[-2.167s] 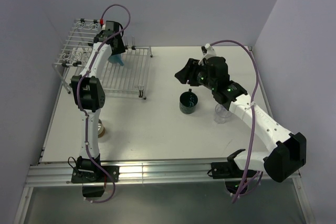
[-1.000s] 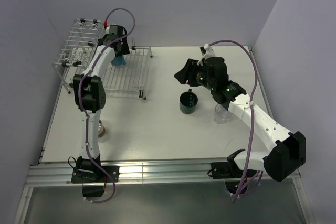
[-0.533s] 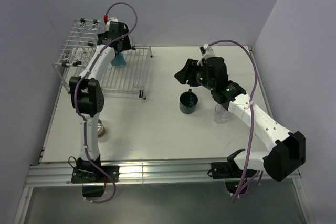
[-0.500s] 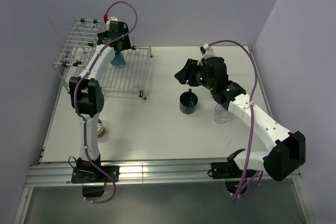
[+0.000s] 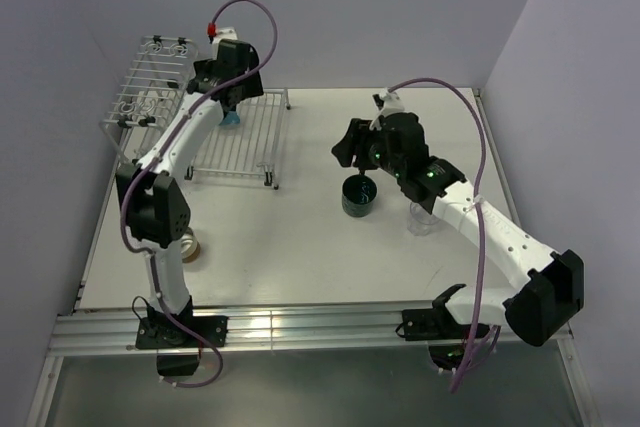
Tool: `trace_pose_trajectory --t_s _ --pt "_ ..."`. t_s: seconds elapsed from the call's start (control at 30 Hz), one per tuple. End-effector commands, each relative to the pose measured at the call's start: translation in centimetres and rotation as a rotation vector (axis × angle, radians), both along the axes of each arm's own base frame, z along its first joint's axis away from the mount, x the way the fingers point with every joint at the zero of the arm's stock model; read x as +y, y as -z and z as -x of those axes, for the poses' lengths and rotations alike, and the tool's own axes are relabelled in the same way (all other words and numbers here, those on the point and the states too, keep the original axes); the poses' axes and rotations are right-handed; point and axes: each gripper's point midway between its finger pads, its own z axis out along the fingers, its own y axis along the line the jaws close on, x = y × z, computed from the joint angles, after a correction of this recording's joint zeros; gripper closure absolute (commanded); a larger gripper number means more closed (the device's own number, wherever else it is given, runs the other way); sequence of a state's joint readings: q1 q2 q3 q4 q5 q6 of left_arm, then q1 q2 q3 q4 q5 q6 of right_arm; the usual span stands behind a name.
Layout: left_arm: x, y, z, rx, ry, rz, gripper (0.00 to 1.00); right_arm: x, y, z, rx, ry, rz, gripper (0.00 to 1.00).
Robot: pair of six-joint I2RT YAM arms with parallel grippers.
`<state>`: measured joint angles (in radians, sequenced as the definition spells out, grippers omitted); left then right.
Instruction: Load the cups into the dish rack
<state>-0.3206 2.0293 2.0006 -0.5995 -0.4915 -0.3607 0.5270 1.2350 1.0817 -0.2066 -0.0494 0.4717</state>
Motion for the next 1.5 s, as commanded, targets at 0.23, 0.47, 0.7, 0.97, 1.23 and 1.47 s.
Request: trace_pose_trajectory --t_s 0.23,0.47,0.7,0.97,1.23,1.47 --pt "3.5 -15.8 12.4 -0.32 -0.065 0.181 0.01 12.0 -2.0 5.0 -0.077 -0.268 0.092 0.36" --pt "5.7 -18.7 20.3 -0.436 -0.043 0.266 0.01 23.0 1.8 8.6 -0.039 -0.455 0.158 0.37" --pt "6.5 -18.5 24.0 -0.454 -0.028 0.309 0.01 31.5 5.1 10.8 -0.023 -0.525 0.182 0.38" --pt "6.6 -17.8 26.0 -0.46 -0.003 0.334 0.01 36.0 7.8 11.8 -0.011 -0.566 0.175 0.38" --pt "6.6 -17.1 26.8 -0.449 0.009 0.337 0.01 38.0 10.9 11.8 0.02 -0.571 0.186 0.38" --pt "6.6 -16.8 27.0 -0.442 0.015 0.334 0.01 39.0 12.5 12.0 0.04 -0.589 0.193 0.39"
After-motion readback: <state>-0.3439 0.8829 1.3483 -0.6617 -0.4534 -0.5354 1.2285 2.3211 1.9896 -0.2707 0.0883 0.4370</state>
